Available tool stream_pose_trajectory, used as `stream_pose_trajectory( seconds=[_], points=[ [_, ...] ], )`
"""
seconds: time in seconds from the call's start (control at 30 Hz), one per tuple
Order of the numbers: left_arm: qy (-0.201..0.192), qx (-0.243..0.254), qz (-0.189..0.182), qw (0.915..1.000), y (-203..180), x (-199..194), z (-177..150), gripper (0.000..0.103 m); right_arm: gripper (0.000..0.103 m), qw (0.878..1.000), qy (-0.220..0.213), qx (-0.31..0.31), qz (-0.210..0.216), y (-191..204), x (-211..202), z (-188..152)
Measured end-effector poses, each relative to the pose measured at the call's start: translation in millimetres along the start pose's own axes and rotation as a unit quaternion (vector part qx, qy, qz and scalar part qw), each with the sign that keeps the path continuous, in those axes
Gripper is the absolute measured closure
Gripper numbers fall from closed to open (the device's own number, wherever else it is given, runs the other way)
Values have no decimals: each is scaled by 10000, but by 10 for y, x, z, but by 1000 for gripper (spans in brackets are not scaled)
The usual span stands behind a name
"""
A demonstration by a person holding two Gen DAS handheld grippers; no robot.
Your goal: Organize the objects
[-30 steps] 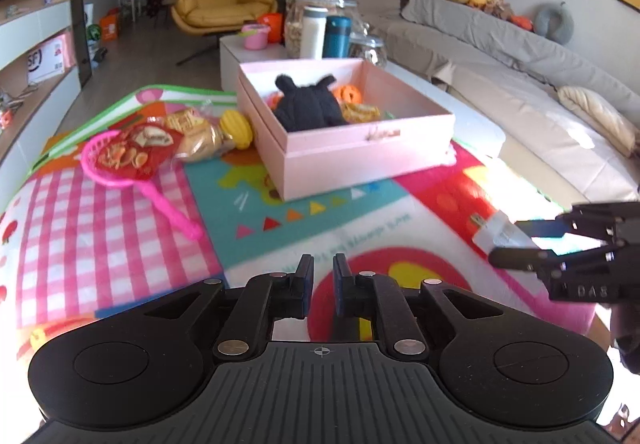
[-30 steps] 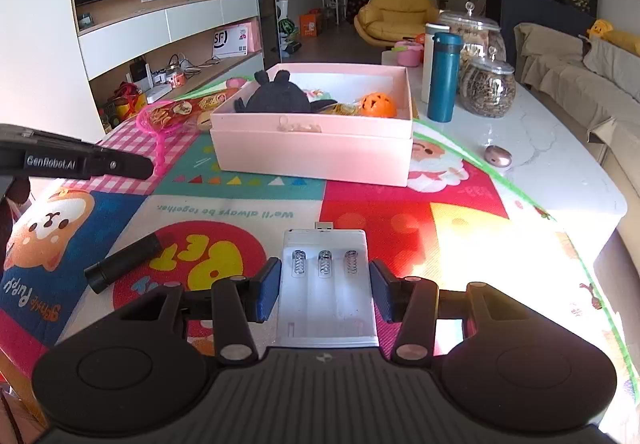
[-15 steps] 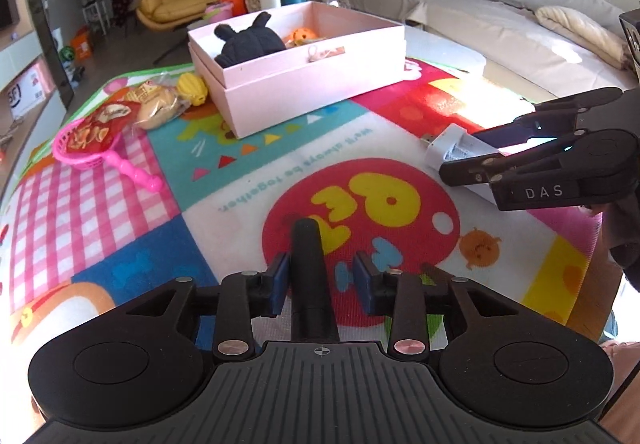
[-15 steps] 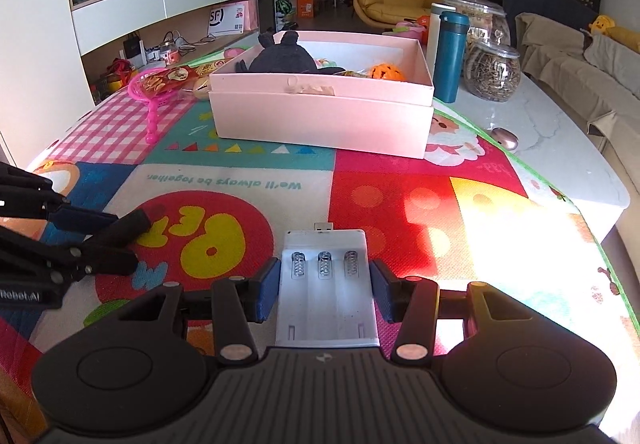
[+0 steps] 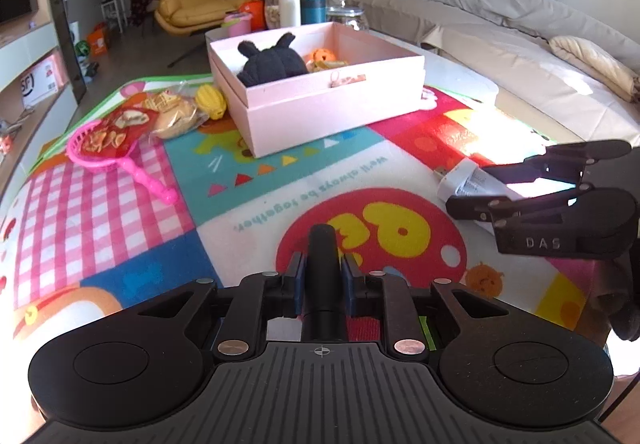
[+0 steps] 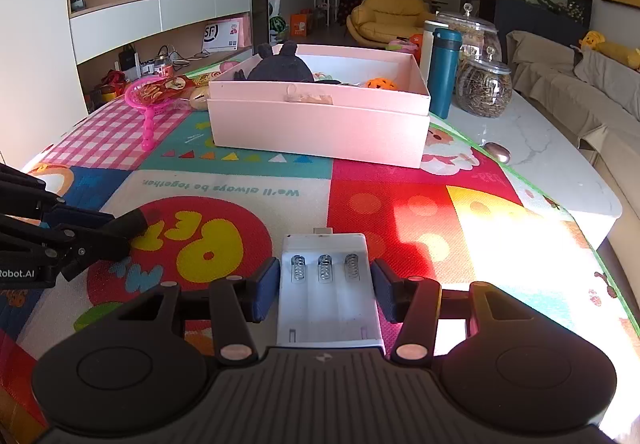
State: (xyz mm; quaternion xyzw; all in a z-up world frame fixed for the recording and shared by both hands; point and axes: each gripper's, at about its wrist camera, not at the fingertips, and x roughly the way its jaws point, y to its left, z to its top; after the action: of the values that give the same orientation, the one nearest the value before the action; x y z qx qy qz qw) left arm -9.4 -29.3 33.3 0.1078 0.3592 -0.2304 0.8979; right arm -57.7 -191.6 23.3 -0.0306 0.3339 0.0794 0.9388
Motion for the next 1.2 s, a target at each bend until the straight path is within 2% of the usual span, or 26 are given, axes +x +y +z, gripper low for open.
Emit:
stream_pose_trajectory(
  seconds=[0.17,0.27,0.43,0.6,0.67,0.8,1.0,1.2],
  points=[
    [-521,92,158,9985,8,-85,492,81,53,10000,-53,17,13,-2,-3,-20],
    [-766,0,267,9967,50,2,851,81,53,10000,-84,41,15,-3,-2,-29],
    [-991,-443,460,9930,171,412,1476,81,52,9999,-119,57,17,-7,1,-39],
    [-916,-780,689,9903,243,858,1730,80,52,9999,-123,67,22,-10,5,-41],
    [-925,-808,731,9897,255,897,1716,80,52,9999,-124,47,7,0,5,-42],
    [-898,-822,541,9911,292,781,1555,80,52,9999,-118,-8,-32,21,5,-40],
    [-996,-1376,237,9852,556,261,843,81,53,9998,-42,-174,-82,49,-12,-16],
    [-709,-1317,116,9887,622,-8,278,80,56,9990,240,-361,108,60,-37,126]
  ],
)
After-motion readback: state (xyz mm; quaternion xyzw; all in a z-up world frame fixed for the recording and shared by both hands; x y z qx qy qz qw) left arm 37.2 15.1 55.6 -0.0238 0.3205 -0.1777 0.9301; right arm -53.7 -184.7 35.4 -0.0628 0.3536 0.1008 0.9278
